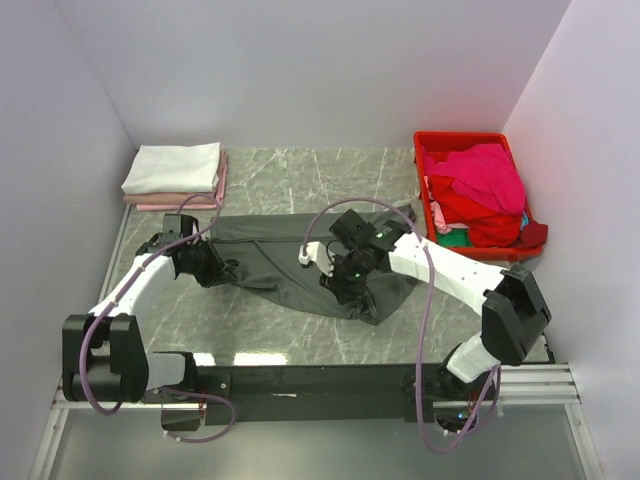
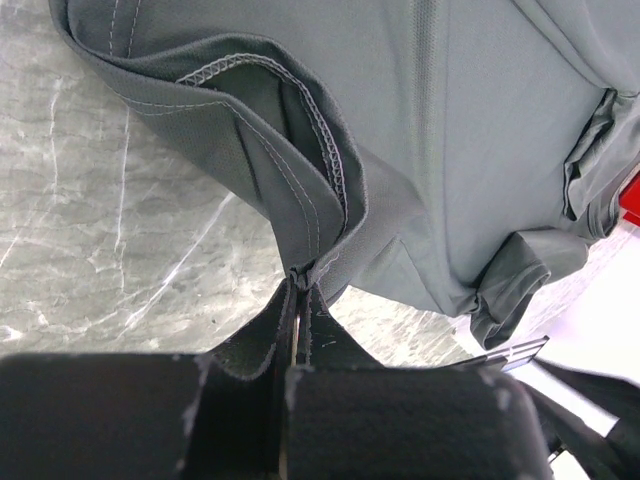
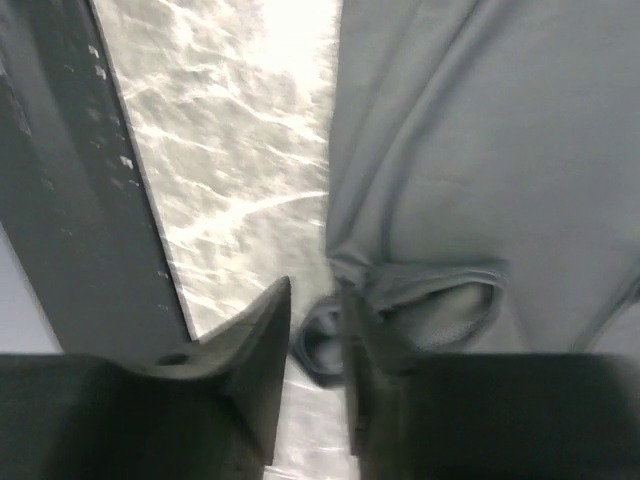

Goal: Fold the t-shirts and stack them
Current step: Fold the tshirt

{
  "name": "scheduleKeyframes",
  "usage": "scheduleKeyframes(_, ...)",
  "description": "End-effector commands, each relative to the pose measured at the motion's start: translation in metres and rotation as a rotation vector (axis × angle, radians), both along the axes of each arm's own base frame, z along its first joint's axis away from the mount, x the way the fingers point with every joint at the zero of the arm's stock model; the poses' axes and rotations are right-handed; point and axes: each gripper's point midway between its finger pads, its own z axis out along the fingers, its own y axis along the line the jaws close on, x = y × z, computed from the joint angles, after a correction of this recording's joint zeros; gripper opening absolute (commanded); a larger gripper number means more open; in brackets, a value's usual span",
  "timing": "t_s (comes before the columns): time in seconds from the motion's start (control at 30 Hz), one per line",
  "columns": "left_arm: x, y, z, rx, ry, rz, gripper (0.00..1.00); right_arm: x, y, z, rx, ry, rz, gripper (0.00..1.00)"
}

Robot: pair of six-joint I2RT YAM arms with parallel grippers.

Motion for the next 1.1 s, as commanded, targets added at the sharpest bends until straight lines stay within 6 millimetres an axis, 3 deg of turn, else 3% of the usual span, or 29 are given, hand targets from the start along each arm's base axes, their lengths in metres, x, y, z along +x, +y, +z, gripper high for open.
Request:
scheduleKeyframes(0.0,0.007,0.0,0.015,-0.002,-0.061,-0.013,0.0,0.019,-0.018,0.032,0.045,-0.097,0.01,0.4)
scheduleKeyframes(0.03,0.007,0.0,0.015,-0.002,-0.06,-0.015,0.01,0.03,-0.039,0.03,0.03,-0.114,-0.01,0.43)
scheduleKeyframes(0.17,0.009,0.0,0.015,-0.001,-0.06,-0.019,0.0,0.055,-0.078,0.026,0.006,-0.107,-0.131,0.53)
scheduleKeyframes(0.27,0.011,0.001,0.015,-0.001,-0.061,-0.018,0.01,0.055,-0.083,0.004,-0.032,-0.055,-0.182,0.59)
scheduleKeyframes(0.4,0.01,0.001,0.016,-0.001,-0.065,-0.014,0.01,0.058,-0.079,-0.021,-0.054,0.01,-0.259,0.59)
scheduleKeyframes(0.63,0.008,-0.001,0.012,-0.01,-0.057,-0.016,0.01,0.059,-0.077,-0.046,-0.086,0.069,-0.303,0.58)
scheduleKeyframes(0.73,0.008,-0.001,0.012,-0.013,-0.059,-0.018,0.01,0.053,-0.073,-0.053,-0.093,0.104,-0.289,0.52)
scheduleKeyframes(0.83,0.008,-0.001,0.012,-0.012,-0.06,-0.019,0.01,0.047,-0.068,-0.053,-0.091,0.125,-0.263,0.4)
scheduleKeyframes(0.93,0.008,-0.001,0.011,-0.013,-0.06,-0.021,0.01,0.045,-0.064,-0.048,-0.093,0.116,-0.248,0.24)
scheduleKeyframes(0.97,0.007,-0.001,0.01,-0.012,-0.058,-0.022,0.01,0.046,-0.063,-0.045,-0.089,0.108,-0.247,0.11)
scheduleKeyframes(1.07,0.007,-0.001,0.01,-0.011,-0.057,-0.024,0.01,0.045,-0.056,-0.031,-0.068,0.081,-0.23,0.0)
